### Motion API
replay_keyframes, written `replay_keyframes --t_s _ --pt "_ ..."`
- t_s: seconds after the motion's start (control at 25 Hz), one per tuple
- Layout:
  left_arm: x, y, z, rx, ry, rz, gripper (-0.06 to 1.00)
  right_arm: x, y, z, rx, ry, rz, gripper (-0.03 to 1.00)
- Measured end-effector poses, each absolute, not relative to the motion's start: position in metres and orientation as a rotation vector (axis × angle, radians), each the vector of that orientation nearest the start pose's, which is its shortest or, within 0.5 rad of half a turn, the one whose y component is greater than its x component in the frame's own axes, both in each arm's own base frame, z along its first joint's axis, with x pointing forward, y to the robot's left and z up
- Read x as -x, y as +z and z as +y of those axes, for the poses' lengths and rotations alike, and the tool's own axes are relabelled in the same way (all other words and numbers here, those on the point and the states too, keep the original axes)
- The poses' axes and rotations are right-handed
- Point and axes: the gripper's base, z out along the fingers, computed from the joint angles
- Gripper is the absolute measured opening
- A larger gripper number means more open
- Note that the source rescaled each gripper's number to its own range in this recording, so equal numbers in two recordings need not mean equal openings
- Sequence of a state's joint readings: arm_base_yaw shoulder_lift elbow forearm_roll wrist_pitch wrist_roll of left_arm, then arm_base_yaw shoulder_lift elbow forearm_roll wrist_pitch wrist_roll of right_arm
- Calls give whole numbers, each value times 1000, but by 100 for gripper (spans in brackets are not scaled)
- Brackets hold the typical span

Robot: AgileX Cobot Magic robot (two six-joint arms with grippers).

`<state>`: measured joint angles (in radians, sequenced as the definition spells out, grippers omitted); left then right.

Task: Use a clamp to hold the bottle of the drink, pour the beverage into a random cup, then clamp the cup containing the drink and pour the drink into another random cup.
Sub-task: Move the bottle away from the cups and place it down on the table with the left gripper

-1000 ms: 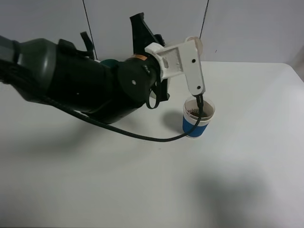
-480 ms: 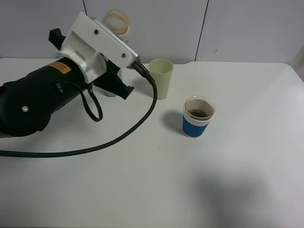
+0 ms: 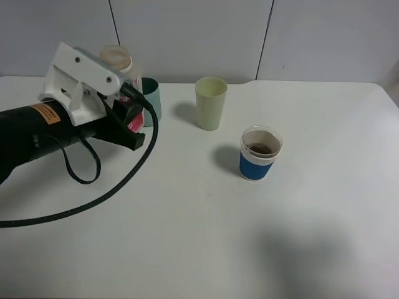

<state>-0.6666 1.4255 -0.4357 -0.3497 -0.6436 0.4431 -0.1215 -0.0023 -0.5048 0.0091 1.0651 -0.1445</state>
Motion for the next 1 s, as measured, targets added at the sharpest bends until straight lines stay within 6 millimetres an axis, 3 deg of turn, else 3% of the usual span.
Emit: replay_keyframes --t_s 0.28,0.64,1.0 --pt "-225 192 -117 -478 -355 1904 5 6 278 1 24 -155 2045 89" --pt "-242 187 -73 -349 -289 1969 5 6 278 1 24 -155 2045 89" --pt "-239 157 -69 -411 -252 2052 5 6 278 1 24 -155 2045 89"
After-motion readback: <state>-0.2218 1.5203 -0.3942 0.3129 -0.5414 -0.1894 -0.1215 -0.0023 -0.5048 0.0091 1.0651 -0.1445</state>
